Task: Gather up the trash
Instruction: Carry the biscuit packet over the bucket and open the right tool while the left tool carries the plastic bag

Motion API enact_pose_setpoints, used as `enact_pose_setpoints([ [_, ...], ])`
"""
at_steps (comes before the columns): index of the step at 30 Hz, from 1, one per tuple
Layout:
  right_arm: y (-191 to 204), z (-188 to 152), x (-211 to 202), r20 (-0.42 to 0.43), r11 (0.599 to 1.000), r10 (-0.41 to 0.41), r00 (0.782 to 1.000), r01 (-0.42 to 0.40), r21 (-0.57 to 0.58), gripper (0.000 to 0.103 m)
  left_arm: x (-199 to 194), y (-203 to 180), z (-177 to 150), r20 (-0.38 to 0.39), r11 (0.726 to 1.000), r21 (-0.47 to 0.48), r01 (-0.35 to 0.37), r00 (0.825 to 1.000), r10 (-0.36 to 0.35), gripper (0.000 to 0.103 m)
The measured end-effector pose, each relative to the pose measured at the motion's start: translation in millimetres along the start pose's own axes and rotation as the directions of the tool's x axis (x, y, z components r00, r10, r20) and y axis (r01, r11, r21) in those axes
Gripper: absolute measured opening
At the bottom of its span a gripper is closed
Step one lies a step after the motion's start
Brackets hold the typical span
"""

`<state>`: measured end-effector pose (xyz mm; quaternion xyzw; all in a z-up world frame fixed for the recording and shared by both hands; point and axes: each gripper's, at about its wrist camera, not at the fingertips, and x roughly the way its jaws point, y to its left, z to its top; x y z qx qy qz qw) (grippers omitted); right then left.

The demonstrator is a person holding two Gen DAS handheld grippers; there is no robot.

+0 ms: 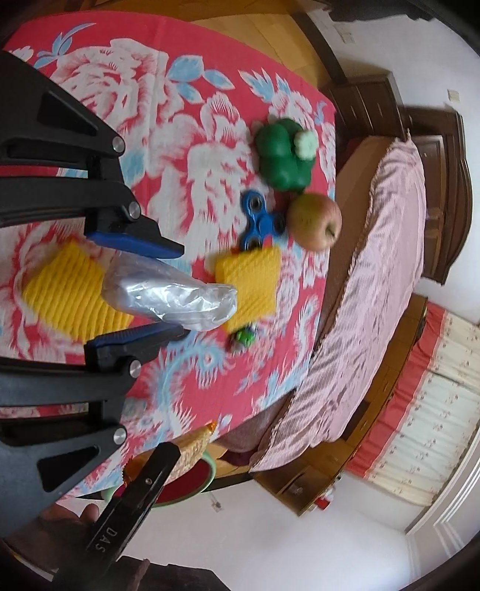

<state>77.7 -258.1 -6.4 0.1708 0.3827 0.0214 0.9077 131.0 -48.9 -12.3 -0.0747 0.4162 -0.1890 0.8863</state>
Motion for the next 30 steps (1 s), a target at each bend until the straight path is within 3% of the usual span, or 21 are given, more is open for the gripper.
enact_pose_setpoints([
  [14, -80.2, -18.1, -62.6, 0.074, 0.984, -0.133, 0.988, 0.123, 0.126, 0.051, 4.0, -76.5, -7.5, -0.039, 0.988, 0.132, 0.086, 0.996, -0.081, 0.036],
  [30, -167.3, -34.8, -88.0, 0.076, 0.934, -0.241, 0.968, 0.210, 0.288, 0.051, 40.9, -169.9, -14.6, -0.122, 0.941, 0.288, 0.176, 0.982, -0.146, 0.036],
])
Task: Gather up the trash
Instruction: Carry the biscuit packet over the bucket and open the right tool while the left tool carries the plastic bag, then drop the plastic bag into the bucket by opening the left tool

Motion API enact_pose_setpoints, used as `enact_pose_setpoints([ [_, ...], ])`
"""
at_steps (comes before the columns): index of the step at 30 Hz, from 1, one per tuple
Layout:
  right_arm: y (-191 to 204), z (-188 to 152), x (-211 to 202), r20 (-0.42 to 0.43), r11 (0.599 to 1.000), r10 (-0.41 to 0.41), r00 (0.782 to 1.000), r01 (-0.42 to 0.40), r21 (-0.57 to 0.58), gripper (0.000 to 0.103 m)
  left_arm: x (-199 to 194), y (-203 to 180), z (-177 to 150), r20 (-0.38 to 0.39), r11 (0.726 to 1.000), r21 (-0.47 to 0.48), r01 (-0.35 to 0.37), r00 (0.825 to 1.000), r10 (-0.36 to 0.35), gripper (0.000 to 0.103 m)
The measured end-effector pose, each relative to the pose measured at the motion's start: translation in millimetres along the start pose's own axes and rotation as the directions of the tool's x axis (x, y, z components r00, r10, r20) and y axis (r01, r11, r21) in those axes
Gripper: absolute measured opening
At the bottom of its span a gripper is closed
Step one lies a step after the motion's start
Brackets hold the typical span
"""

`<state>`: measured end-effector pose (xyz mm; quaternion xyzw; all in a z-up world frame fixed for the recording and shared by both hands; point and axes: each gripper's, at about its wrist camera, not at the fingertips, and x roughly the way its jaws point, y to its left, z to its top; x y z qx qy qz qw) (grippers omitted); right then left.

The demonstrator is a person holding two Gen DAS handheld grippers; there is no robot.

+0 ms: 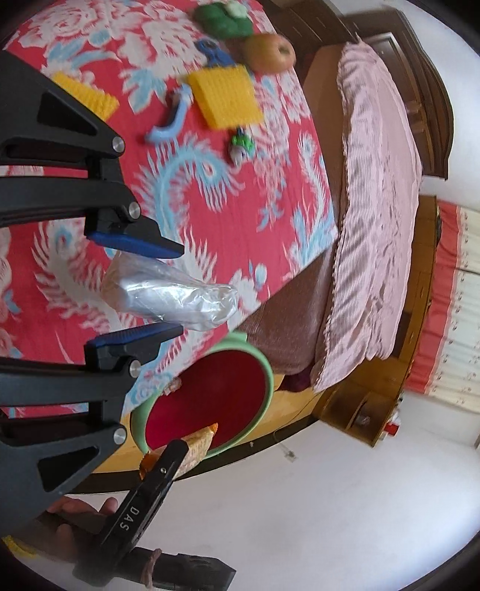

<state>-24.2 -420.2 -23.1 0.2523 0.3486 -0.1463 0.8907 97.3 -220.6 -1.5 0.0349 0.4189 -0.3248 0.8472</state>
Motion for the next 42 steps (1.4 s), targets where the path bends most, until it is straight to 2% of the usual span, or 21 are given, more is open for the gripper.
enact_pose_setpoints([
  [13, -43.5, 9.5, 10.0, -0.001, 0.997, -0.042, 0.999, 0.042, 0.068, 0.054, 45.2, -41.1, 10.9, -0.058, 0.996, 0.070, 0.045, 0.997, -0.041, 0.036],
  [21, -55.2, 15.1, 10.2, 0.022, 0.996, -0.056, 0.998, 0.055, 0.070, 0.055, 62.2, -58.4, 13.9, -0.080, 0.994, 0.090, 0.062, 0.995, -0.055, 0.036],
  [32, -68.2, 17.8, -10.6, 0.078, 0.993, -0.077, 0.994, 0.070, 0.092, 0.056, 84.9, -86.3, 16.2, -0.115, 0.984, 0.141, 0.109, 0.989, -0.093, 0.036],
  [40, -71.9, 17.8, -14.0, 0.085, 0.991, -0.091, 0.992, 0.082, 0.104, 0.056, 97.5, -101.4, 17.7, -0.134, 0.975, 0.170, 0.142, 0.984, -0.120, 0.036],
  [42, -71.1, 17.8, -13.7, 0.085, 0.991, -0.092, 0.992, 0.083, 0.105, 0.056, 97.2, -103.6, 17.8, -0.132, 0.974, 0.177, 0.145, 0.984, -0.122, 0.041],
])
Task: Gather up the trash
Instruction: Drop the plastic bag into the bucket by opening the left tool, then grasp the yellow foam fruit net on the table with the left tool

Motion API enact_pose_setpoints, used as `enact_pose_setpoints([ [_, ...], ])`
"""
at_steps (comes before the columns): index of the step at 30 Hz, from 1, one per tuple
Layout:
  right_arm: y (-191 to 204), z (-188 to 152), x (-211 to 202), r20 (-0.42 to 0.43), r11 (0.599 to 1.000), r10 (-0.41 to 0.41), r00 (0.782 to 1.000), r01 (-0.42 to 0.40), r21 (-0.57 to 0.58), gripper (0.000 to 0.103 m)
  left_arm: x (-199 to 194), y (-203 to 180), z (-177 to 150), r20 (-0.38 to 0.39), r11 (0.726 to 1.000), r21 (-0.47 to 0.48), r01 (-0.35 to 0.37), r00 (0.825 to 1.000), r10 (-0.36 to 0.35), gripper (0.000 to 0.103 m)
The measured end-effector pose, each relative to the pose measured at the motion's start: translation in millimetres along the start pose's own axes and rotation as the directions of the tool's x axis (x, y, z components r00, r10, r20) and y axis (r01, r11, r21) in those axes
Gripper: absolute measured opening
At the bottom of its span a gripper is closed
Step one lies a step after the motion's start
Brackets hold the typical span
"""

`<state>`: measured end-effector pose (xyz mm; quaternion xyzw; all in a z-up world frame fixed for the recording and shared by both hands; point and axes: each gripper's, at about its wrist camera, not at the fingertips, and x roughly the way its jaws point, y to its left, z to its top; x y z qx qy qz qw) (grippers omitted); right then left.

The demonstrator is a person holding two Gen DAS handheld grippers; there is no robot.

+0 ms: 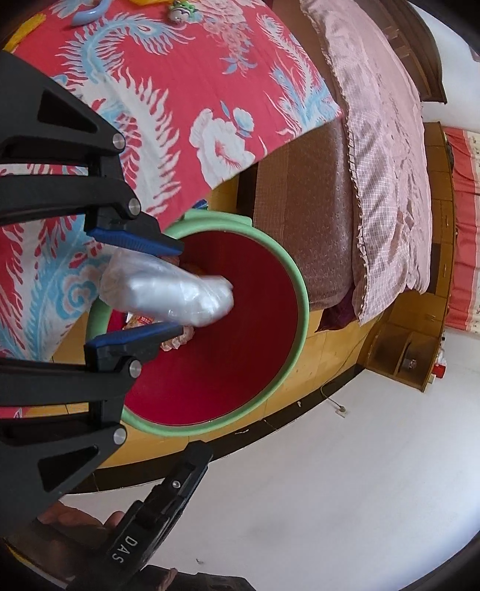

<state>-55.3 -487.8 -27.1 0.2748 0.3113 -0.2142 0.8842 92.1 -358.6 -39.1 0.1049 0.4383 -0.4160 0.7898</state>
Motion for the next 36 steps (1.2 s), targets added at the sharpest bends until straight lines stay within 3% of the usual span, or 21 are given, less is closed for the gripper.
enact_pose_setpoints([
  [3, 0.2, -1.4, -0.9, 0.000, 1.000, 0.000, 1.000, 0.000, -0.001, 0.056, -2.0, -2.6, 1.2, 0.015, 1.000, 0.008, 0.000, 1.000, 0.000, 0.047],
  [16, 12.1, -5.5, -15.0, 0.012, 1.000, 0.010, 1.000, -0.009, -0.022, 0.056, -31.5, 10.7, -5.9, 0.047, 0.999, -0.023, -0.032, 0.998, 0.033, 0.047],
  [27, 46.5, -20.5, -31.3, 0.001, 0.996, 0.055, 0.998, -0.055, -0.074, 0.056, -82.2, 42.6, -30.2, 0.091, 0.990, -0.097, -0.103, 0.990, 0.112, 0.047],
  [36, 80.9, -35.9, -43.6, -0.015, 0.985, 0.117, 0.993, -0.118, -0.122, 0.056, -131.1, 70.9, -50.5, 0.123, 0.973, -0.132, -0.189, 0.971, 0.205, 0.047],
])
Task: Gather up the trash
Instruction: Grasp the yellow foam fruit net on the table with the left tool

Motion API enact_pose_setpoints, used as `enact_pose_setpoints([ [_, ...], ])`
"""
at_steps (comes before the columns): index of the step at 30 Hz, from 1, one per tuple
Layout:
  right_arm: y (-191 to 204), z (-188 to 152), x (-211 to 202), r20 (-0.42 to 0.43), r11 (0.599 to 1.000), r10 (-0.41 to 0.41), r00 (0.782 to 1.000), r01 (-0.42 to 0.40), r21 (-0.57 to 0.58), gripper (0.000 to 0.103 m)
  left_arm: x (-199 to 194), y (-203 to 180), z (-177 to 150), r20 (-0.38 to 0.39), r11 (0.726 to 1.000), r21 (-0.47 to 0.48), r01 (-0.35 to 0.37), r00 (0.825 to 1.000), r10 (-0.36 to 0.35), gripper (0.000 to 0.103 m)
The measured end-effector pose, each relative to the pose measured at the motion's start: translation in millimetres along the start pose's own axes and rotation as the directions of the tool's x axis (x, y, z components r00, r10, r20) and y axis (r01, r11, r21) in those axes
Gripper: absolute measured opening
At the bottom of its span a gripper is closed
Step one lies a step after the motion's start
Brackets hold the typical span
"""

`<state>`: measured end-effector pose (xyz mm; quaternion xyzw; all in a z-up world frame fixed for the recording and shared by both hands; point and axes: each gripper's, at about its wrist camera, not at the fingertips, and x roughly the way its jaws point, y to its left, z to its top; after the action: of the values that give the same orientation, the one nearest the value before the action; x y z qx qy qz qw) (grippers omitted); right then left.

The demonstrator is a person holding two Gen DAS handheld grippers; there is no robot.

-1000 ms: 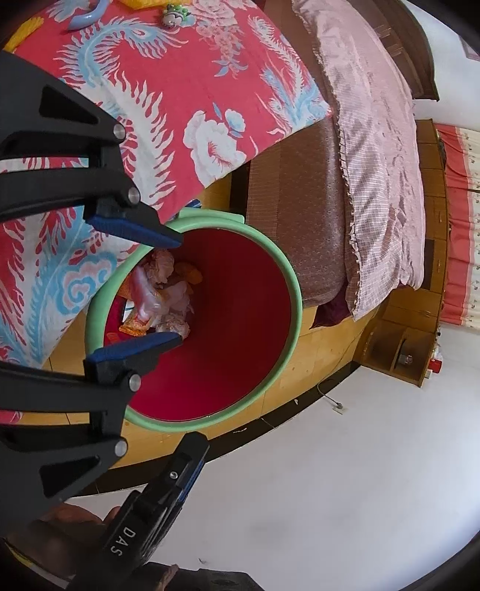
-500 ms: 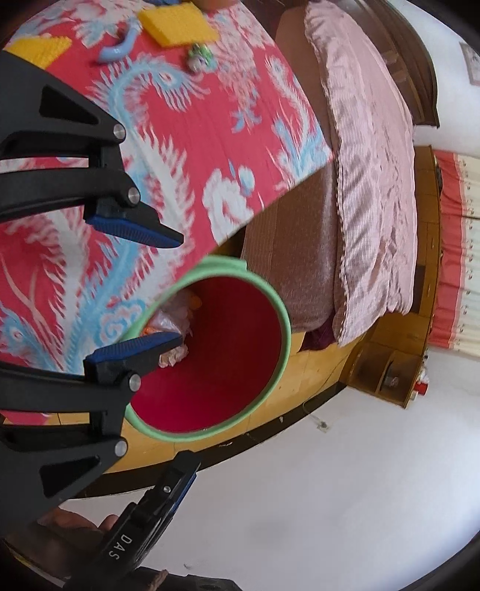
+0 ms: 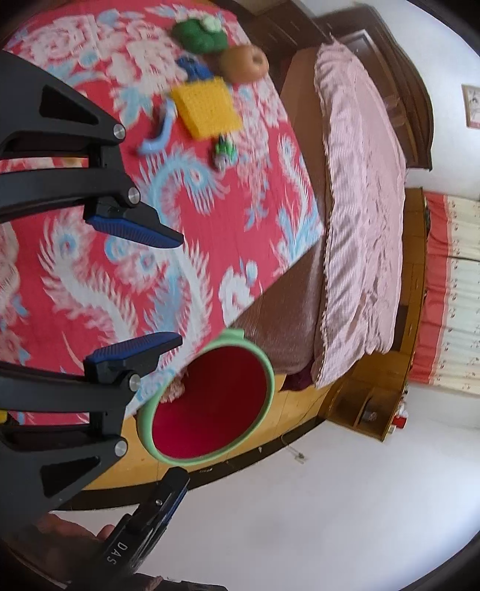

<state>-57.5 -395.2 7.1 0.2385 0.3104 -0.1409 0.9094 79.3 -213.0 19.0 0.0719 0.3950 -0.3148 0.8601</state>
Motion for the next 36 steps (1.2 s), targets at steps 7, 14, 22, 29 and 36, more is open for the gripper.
enact_pose_setpoints([
  [7, 24.4, -7.8, -3.7, -0.010, 0.998, 0.043, 0.999, -0.044, -0.042, 0.056, -27.8, 34.4, -10.2, 0.008, 0.997, -0.033, -0.066, 0.998, 0.066, 0.047],
  [14, 46.1, -21.2, -3.1, -0.039, 0.994, 0.081, 0.996, -0.084, -0.074, 0.056, -51.1, 76.1, -27.3, -0.006, 0.986, -0.082, -0.144, 0.990, 0.144, 0.047],
  [22, 69.0, -31.4, 0.9, -0.071, 0.986, 0.103, 0.992, -0.111, -0.123, 0.056, -55.6, 112.9, -62.2, -0.051, 0.968, -0.178, -0.177, 0.984, 0.171, 0.047],
  [29, 80.4, -38.6, 9.2, -0.101, 0.982, 0.102, 0.990, -0.116, -0.148, 0.056, -43.1, 131.3, -86.3, -0.095, 0.950, -0.251, -0.183, 0.982, 0.164, 0.047],
  [36, 82.0, -42.3, 18.1, -0.126, 0.982, 0.094, 0.988, -0.113, -0.152, 0.056, -24.5, 139.3, -96.9, -0.135, 0.939, -0.286, -0.190, 0.978, 0.157, 0.047],
])
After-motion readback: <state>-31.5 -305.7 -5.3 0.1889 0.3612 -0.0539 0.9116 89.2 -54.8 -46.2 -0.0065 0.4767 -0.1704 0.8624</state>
